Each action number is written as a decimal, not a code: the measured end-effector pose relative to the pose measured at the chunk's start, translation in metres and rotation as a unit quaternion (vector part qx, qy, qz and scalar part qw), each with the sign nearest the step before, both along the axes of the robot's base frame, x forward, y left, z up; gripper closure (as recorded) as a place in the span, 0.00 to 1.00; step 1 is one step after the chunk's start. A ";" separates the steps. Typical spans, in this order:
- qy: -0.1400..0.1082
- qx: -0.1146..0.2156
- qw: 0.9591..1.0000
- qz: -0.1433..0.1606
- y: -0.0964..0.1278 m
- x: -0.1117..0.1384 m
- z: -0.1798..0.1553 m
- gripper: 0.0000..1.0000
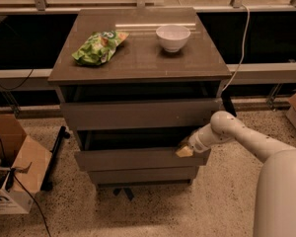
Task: Open middle drawer
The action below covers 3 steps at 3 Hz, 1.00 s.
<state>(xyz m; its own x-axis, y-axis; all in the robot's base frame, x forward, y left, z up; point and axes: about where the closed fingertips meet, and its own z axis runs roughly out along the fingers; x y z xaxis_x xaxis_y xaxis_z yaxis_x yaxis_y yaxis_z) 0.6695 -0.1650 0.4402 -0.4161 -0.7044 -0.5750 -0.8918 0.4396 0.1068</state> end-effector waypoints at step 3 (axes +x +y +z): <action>0.033 0.001 0.999 -0.004 -0.005 -0.021 -0.021 0.15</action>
Offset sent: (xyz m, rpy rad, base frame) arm -0.0201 -0.0067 -0.0218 -0.0112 0.0623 -0.0042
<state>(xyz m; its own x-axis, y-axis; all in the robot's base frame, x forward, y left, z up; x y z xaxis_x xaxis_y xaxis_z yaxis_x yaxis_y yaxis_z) 0.6486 -0.1698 0.4191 -0.4586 -0.6996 -0.5479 -0.8795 0.4457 0.1670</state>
